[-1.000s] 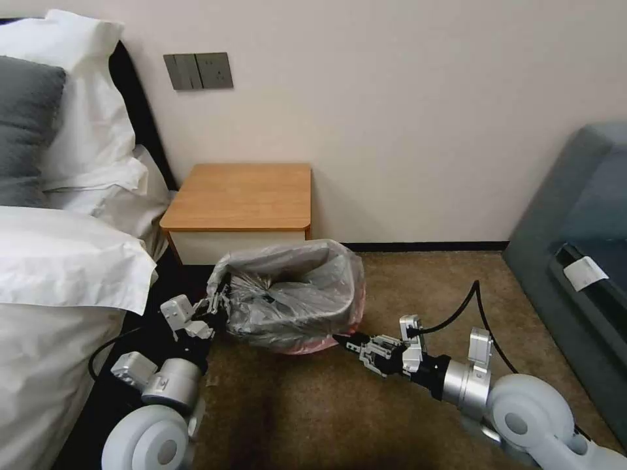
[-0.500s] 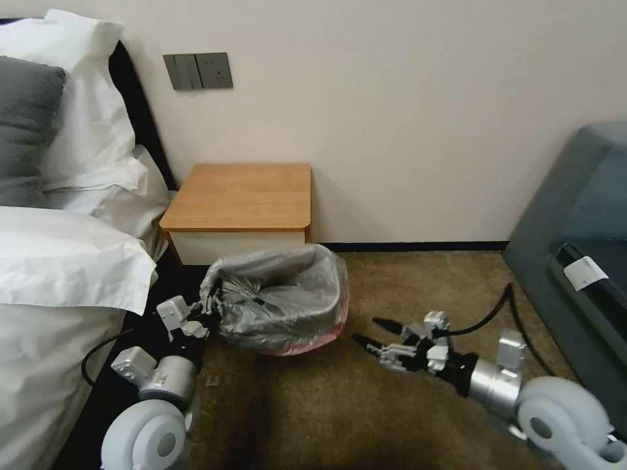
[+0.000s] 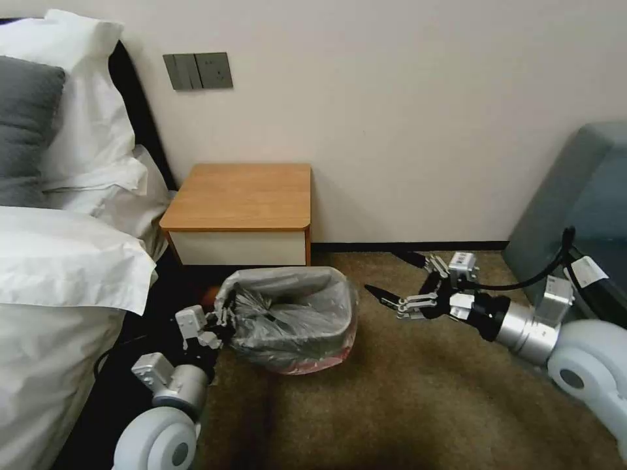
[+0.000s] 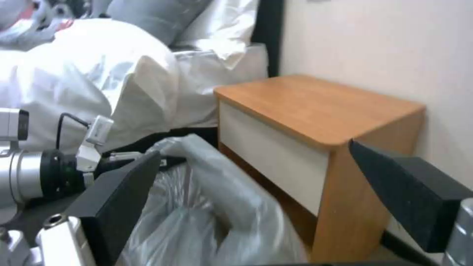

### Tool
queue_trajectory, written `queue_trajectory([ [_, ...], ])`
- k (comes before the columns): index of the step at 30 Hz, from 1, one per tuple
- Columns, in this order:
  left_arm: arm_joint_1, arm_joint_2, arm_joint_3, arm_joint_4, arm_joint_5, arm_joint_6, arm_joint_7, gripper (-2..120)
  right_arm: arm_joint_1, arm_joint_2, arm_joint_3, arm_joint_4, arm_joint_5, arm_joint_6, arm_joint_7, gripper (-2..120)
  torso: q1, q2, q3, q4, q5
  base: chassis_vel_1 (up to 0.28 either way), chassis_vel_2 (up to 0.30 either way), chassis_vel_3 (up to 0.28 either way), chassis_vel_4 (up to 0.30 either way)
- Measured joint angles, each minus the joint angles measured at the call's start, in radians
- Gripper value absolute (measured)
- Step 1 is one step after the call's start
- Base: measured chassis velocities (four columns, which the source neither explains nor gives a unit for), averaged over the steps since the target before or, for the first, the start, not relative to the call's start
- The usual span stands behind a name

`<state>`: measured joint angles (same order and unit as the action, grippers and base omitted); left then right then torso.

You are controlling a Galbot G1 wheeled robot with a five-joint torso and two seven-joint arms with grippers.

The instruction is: Pick up the garbage bag from the table and place it over the trash can.

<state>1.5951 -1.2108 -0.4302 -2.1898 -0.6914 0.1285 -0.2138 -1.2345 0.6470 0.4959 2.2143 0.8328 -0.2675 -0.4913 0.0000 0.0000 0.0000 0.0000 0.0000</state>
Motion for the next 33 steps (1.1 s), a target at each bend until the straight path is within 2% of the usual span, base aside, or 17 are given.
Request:
queue_trajectory([
  [2,0.001,-0.004,0.016,-0.001,0.038,-0.004,-0.001,7,0.093,-0.034,-0.087,-0.015,-0.008,-0.008,-0.001,98,0.0,0.0,0.0,0.0,0.0,0.0,0.0,0.0,0.0],
  [3,0.001,-0.004,0.016,-0.001,0.038,-0.004,-0.001,7,0.093,-0.034,-0.087,-0.015,-0.008,-0.008,-0.001,98,0.0,0.0,0.0,0.0,0.0,0.0,0.0,0.0,0.0],
  [5,0.004,-0.008,0.029,-0.006,0.077,-0.014,-0.002,7,0.168,-0.071,-0.186,-0.021,-0.022,-0.009,-0.002,98,0.0,0.0,0.0,0.0002,0.0,0.0,0.0,0.0,0.0],
  [6,0.004,-0.008,0.029,-0.006,0.077,-0.014,-0.002,7,0.168,-0.071,-0.186,-0.021,-0.022,-0.009,-0.002,98,0.0,0.0,0.0,0.0002,0.0,0.0,0.0,0.0,0.0],
  [8,0.009,-0.012,0.042,-0.021,0.107,-0.019,-0.005,7,0.228,-0.092,-0.276,-0.019,-0.061,-0.011,-0.004,98,0.0,0.0,0.0,0.0,0.0,0.0,0.0,0.0,0.0],
  [13,0.015,-0.015,0.055,-0.037,0.138,-0.024,-0.01,7,0.297,-0.096,-0.364,-0.015,-0.111,-0.013,-0.005,95,0.0,0.0,0.0,-0.0001,0.0,0.0,0.0,0.0,0.0],
  [16,0.025,-0.018,0.066,-0.05,0.194,-0.038,-0.01,7,0.407,-0.083,-0.483,-0.009,-0.165,-0.042,0.0,80,0.0,0.0,0.0,0.0,0.0,0.0,0.0,0.0,0.0],
  [18,0.026,-0.018,0.067,-0.051,0.199,-0.039,-0.01,7,0.42,-0.08,-0.497,-0.009,-0.174,-0.045,0.001,78,0.0,0.0,0.0,0.0001,-0.0001,0.0,0.0,0.0,0.0],
  [21,0.034,-0.02,0.073,-0.06,0.248,-0.047,-0.01,7,0.521,-0.051,-0.604,-0.011,-0.255,-0.072,0.016,61,0.0,0.0,0.0,0.0,-0.0002,0.0,0.0,0.0,0.0],
  [22,0.034,-0.02,0.073,-0.06,0.248,-0.047,-0.01,7,0.521,-0.051,-0.604,-0.011,-0.255,-0.072,0.016,61,0.0,0.0,0.0,0.0,-0.0002,0.0,0.0,0.0,0.0],
  [25,0.034,-0.021,0.077,-0.06,0.276,-0.048,-0.009,7,0.58,-0.024,-0.667,-0.009,-0.323,-0.093,0.019,45,0.0,0.0,0.0,0.0001,-0.0002,0.0,0.0,0.0,0.0],
  [26,0.034,-0.021,0.077,-0.06,0.276,-0.048,-0.009,7,0.58,-0.024,-0.667,-0.009,-0.323,-0.093,0.019,45,0.0,0.0,0.0,0.0001,-0.0002,0.0,0.0,0.0,0.0],
  [29,0.033,-0.026,0.084,-0.062,0.296,-0.048,-0.009,7,0.623,0.002,-0.733,-0.013,-0.383,-0.117,0.021,32,0.0,0.0,0.0,0.0001,-0.0002,0.0,0.0,0.0,0.0],
  [30,0.033,-0.026,0.084,-0.062,0.296,-0.048,-0.009,7,0.623,0.002,-0.733,-0.013,-0.383,-0.117,0.021,32,0.0,0.0,0.0,0.0001,-0.0002,0.0,0.0,0.0,0.0],
  [33,0.033,-0.034,0.09,-0.062,0.317,-0.048,-0.009,7,0.648,0.022,-0.783,-0.02,-0.415,-0.148,0.031,17,0.0,0.0,0.0,0.0001,-0.0002,0.0,0.0,0.0,0.0],
])
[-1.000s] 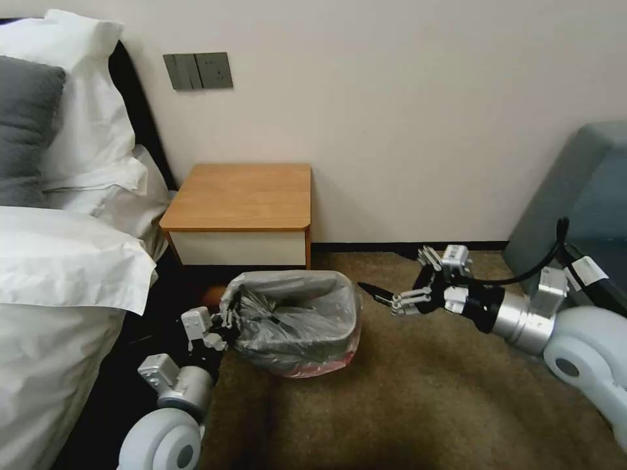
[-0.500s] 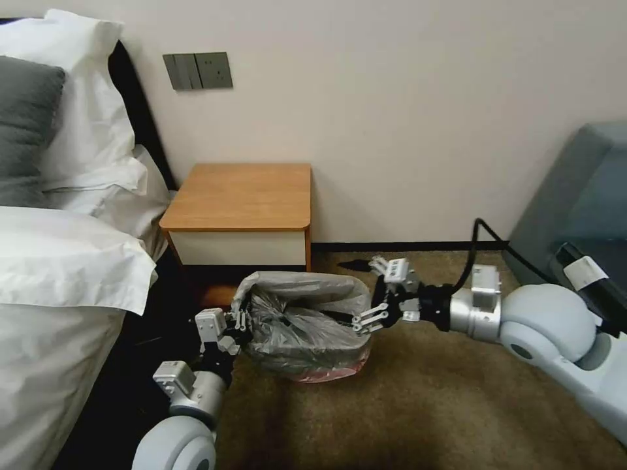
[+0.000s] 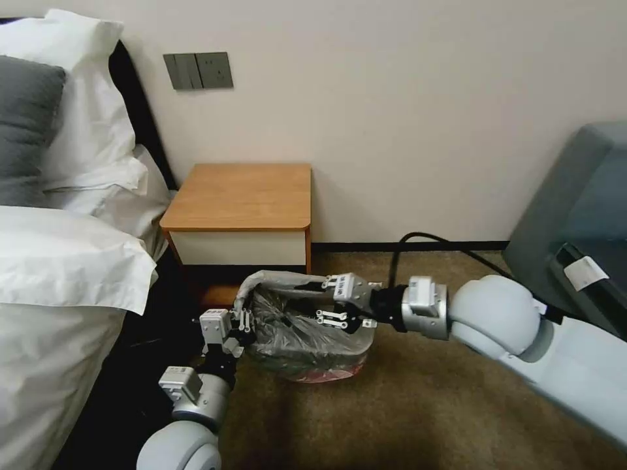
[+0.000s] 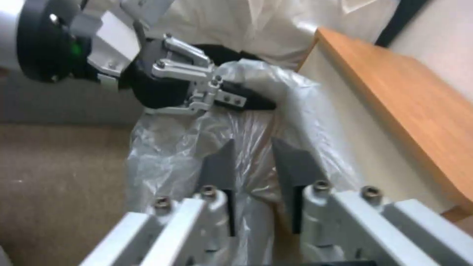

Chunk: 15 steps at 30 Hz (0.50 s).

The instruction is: Pick up the garbage bag from the table and place it over the trash can.

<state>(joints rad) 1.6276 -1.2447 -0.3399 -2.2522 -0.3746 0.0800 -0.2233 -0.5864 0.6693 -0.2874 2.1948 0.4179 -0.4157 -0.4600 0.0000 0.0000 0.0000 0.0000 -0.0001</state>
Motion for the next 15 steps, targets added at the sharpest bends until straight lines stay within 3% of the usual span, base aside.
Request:
queue_trajectory([
  [4,0.001,-0.009,0.007,0.0,0.029,0.0,0.0,7,0.02,0.02,-0.038,-0.015,-0.034,-0.027,0.009,2,0.0,0.0,0.0,0.0,0.0,0.0,0.0,0.0,0.0],
  [15,0.009,-0.024,0.018,-0.008,0.11,-0.01,0.018,7,0.035,0.055,-0.108,-0.041,-0.126,-0.076,0.033,0,0.0,0.0,0.0,0.0,0.0001,0.0,0.0,0.0,0.0],
])
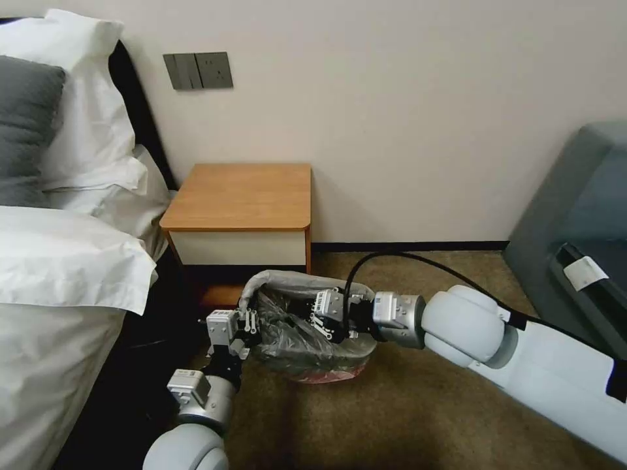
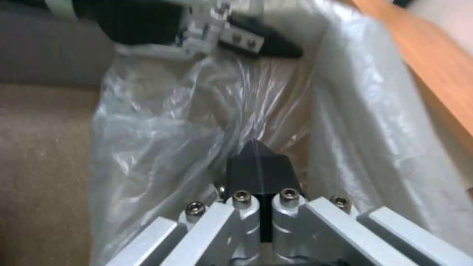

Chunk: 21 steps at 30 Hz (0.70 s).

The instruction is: Pick up the garbage bag from the table and place it over the trash can.

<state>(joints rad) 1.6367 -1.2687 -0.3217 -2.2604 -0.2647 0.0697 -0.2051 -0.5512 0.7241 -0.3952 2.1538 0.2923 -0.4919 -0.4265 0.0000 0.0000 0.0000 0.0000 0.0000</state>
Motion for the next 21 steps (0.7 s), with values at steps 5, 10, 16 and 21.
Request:
queue_trajectory([
  [5,0.004,-0.006,0.002,0.0,0.046,-0.014,0.024,7,0.006,0.013,-0.027,-0.019,-0.033,-0.015,0.0,0,0.0,0.0,0.0,0.0,0.0,0.0,0.0,0.0,0.0],
  [10,0.012,-0.018,0.009,-0.009,0.087,-0.021,0.045,7,0.006,0.028,-0.059,-0.039,-0.078,-0.032,0.017,0,0.0,0.0,0.0,0.0,-0.0001,0.0,0.0,0.0,0.0],
  [16,0.017,-0.026,0.022,-0.017,0.103,-0.021,0.049,7,0.006,0.047,-0.08,-0.046,-0.118,-0.068,0.036,0,0.0,0.0,0.0,0.0,0.0,0.0,0.0,0.0,0.0],
  [21,0.021,-0.029,0.026,-0.024,0.105,-0.022,0.055,7,0.009,0.062,-0.097,-0.057,-0.146,-0.094,0.039,0,0.0,0.0,0.0,0.0,0.0,0.0,0.0,0.0,0.0],
])
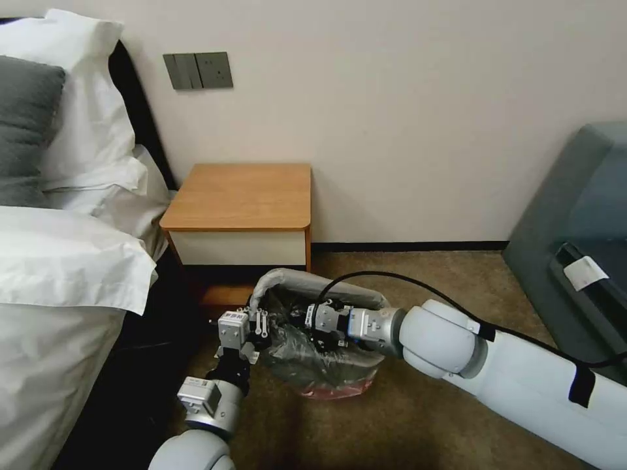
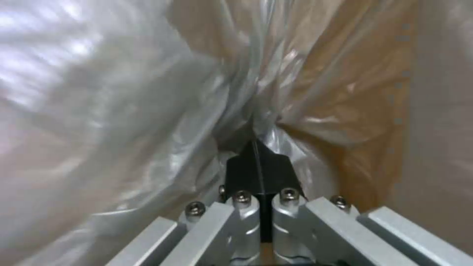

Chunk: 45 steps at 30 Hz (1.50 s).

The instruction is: Pick up the garbage bag from the table and place it over the trash can.

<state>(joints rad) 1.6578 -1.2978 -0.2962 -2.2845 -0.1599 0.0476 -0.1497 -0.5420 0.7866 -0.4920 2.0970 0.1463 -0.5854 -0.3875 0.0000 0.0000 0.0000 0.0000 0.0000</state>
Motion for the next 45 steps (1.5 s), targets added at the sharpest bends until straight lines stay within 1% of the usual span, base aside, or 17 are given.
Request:
queue_trajectory([
  [15,0.005,0.0,0.006,-0.013,-0.006,-0.013,0.017,7,0.0,0.052,-0.018,-0.094,-0.077,-0.013,0.013,0,0.0,0.0,0.0,0.0,-0.0001,0.0,0.0,0.0,0.0],
  [27,0.006,-0.002,0.007,-0.019,-0.008,-0.013,0.019,7,0.002,0.066,-0.027,-0.143,-0.119,-0.013,-0.001,0,0.0,0.0,0.0,0.0,0.0,0.0,0.0,0.0,0.0],
  [40,0.016,-0.008,0.007,-0.032,-0.008,-0.013,0.024,7,0.006,0.079,-0.03,-0.184,-0.131,-0.016,-0.005,0,0.0,0.0,0.0,0.0,0.0,0.0,0.0,0.0,0.0],
  [45,0.014,-0.01,0.007,-0.023,-0.009,-0.013,0.024,7,0.007,0.076,-0.021,-0.16,-0.096,-0.029,0.014,0,0.0,0.0,0.0,0.0,0.0,0.0,0.0,0.0,0.0],
])
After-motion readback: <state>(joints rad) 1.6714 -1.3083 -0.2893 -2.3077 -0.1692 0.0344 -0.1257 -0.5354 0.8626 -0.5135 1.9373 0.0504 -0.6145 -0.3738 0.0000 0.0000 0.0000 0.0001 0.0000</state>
